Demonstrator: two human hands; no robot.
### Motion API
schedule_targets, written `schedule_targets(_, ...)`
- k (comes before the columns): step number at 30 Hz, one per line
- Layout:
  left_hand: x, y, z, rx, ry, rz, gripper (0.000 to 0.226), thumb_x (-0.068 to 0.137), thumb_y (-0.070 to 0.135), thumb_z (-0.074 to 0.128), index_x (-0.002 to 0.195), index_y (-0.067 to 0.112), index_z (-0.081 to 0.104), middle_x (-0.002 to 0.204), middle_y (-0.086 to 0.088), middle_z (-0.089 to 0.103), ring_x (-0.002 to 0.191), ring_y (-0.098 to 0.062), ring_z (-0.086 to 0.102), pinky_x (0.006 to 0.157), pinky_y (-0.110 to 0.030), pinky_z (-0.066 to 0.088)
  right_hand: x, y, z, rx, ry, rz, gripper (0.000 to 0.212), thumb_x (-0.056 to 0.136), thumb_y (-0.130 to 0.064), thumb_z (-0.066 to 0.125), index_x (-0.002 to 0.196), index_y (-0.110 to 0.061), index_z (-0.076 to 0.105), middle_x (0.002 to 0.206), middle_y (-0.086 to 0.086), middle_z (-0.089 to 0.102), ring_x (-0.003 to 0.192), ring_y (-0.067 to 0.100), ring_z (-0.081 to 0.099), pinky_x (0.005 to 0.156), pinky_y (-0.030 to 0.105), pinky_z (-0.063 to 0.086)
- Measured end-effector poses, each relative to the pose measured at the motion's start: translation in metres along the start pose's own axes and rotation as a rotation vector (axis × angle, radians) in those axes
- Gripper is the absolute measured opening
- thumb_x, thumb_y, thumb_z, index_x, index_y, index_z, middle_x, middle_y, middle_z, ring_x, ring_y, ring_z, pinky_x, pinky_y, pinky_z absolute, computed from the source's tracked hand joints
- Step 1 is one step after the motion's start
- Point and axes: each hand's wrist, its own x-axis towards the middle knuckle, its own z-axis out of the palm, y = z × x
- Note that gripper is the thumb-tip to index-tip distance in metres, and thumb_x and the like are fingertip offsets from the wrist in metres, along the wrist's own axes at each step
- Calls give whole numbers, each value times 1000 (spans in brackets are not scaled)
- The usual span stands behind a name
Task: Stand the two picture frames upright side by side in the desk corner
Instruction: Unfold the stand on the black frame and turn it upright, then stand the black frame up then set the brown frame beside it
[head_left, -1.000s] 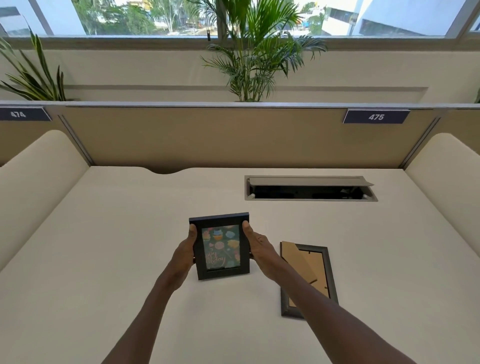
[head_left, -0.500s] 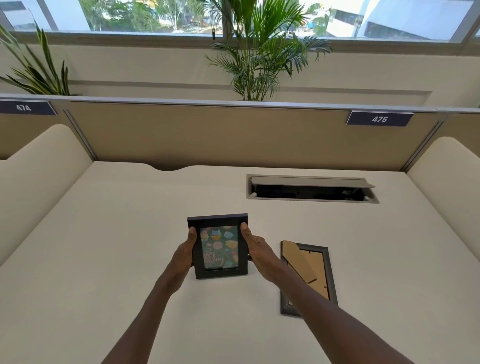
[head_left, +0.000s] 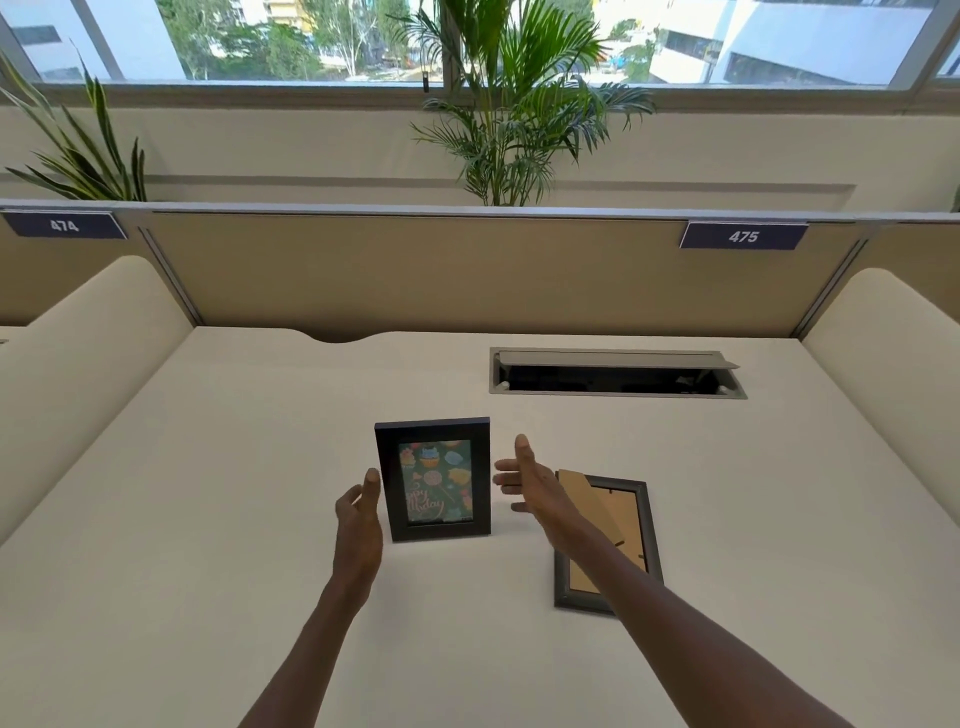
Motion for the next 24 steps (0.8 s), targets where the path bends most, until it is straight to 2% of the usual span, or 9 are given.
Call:
schedule_targets(3,-12,-13,5,-17,204,-27,82,86,71,46,142,12,34,144,-12,45,132,-29,43,105,-44,35,-15,9,-15,-135,206,-106,45,100,-50,48,100,-9,68,98,9,71,93,26,67,80,39,54)
schedule_targets(6,-31,-26,14,45,365,2,72,87,62,54,128,4,43,129,-16,53,121,-34,50,101,-49,40,-28,26,-34,-342,372,-210,29,96,-24,59,73,-8,62,73,6,66,69,19,61,67,40,49)
schedule_targets(9,-48,-41,25,156,424,25,58,87,46,65,118,0,48,120,-20,55,115,-40,52,98,-51,42,-42,45,-50,-513,477,-172,21,93,-19,58,76,-8,63,76,5,67,72,23,62,63,37,49)
schedule_targets(11,-59,-50,36,203,381,30,50,87,35,69,117,0,50,116,-20,58,110,-39,55,94,-48,45,-52,56,-59,-620,532,-146,15,92,-21,57,85,-11,66,89,4,66,86,23,62,65,33,47)
schedule_targets(13,-69,-57,48,218,284,12,41,88,29,69,115,5,51,111,-15,61,100,-32,59,83,-40,48,-61,65,-65,-744,571,-110,19,91,-25,57,102,-12,66,106,6,61,102,24,56,73,32,47)
schedule_targets(17,-83,-64,75,248,41,0,29,89,27,67,112,14,57,96,1,64,81,-9,59,62,-20,42,-79,76,-74,-895,602,-31,32,90,-30,58,116,-11,57,117,13,54,110,30,48,82,37,48)
schedule_targets(18,-86,-65,81,269,-25,3,28,90,27,66,114,15,57,97,2,64,84,-9,60,63,-20,43,-83,78,-76,-899,587,-3,34,91,-32,57,117,-11,54,118,14,54,111,31,48,83,37,46)
schedule_targets(21,-94,-64,101,329,-204,5,27,95,24,58,120,14,57,114,-5,66,103,-19,63,81,-28,49,-93,86,-79,-892,519,80,39,92,-36,55,122,-10,47,118,14,57,111,31,50,84,37,45)
schedule_targets(24,-103,-58,122,315,-304,-21,34,96,21,54,129,12,54,125,-5,62,114,-19,59,94,-31,47,-102,95,-81,-894,471,83,42,94,-35,54,126,-10,44,121,13,59,111,30,52,84,37,46)
